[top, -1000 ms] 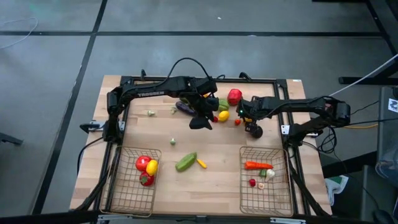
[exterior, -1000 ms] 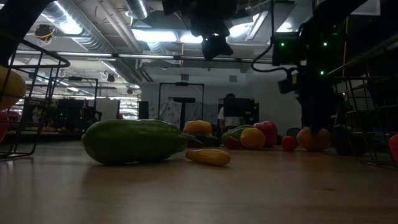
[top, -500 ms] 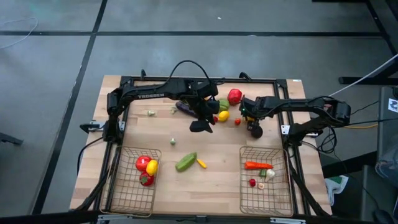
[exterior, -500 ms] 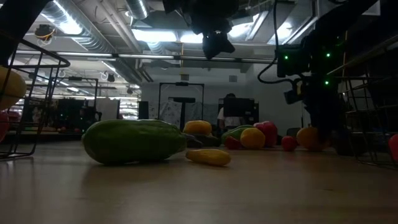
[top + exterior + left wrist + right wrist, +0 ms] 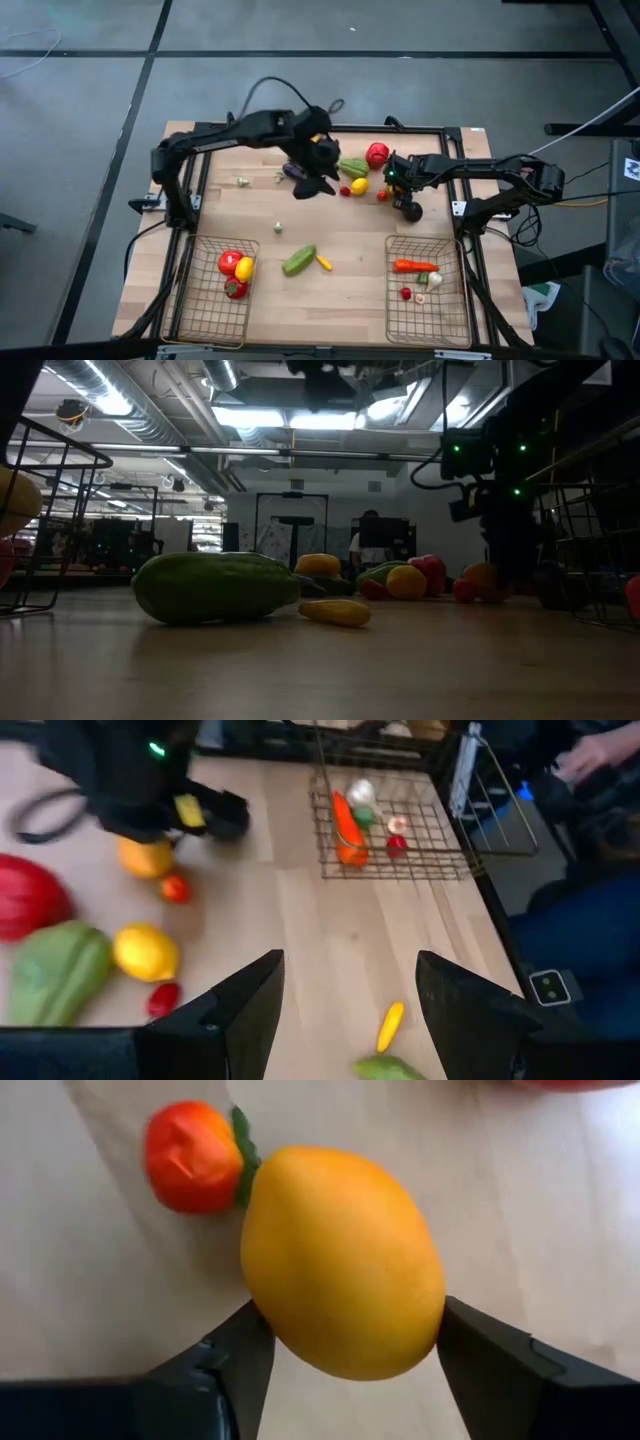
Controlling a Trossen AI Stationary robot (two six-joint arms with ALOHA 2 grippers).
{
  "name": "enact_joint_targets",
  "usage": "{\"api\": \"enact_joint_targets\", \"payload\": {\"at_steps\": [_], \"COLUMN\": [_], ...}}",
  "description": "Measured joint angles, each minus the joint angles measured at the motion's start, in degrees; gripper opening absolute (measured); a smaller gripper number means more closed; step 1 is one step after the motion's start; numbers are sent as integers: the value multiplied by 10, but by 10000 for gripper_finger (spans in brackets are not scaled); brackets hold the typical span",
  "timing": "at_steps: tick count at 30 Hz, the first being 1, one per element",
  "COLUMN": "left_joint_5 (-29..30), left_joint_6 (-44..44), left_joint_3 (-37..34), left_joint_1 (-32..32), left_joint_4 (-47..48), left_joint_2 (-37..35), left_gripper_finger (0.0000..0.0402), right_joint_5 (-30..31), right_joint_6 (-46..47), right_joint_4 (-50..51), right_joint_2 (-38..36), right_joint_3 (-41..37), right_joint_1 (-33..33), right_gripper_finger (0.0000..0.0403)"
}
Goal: Sort produce into baskets
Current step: Put the right lemon into the left wire basket
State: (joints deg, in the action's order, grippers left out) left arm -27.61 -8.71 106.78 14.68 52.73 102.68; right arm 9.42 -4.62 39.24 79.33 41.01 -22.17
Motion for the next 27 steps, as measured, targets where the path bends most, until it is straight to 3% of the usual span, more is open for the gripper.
{"api": "enact_joint_targets", "payload": {"at_steps": [11, 18, 22, 27], "left_joint_5": [128, 150, 157, 175], "left_joint_6": [-2, 27, 49, 59], "left_joint_3": [0, 0, -8, -37], "left_joint_1": [23, 22, 20, 4], "left_joint_4": [43, 73, 106, 134], "left_joint_2": [-112, -135, -134, -134], "left_gripper_finger": [223, 223, 224, 223], "right_joint_5": [-48, -103, -153, -170], "right_joint_6": [3, 55, 93, 120], "right_joint_4": [3, -12, -77, -201], "right_joint_2": [1, 0, 0, 0], "right_joint_3": [79, 144, 167, 173], "right_joint_1": [0, 1, 18, 65], "right_gripper_finger": [243, 243, 243, 243]}}
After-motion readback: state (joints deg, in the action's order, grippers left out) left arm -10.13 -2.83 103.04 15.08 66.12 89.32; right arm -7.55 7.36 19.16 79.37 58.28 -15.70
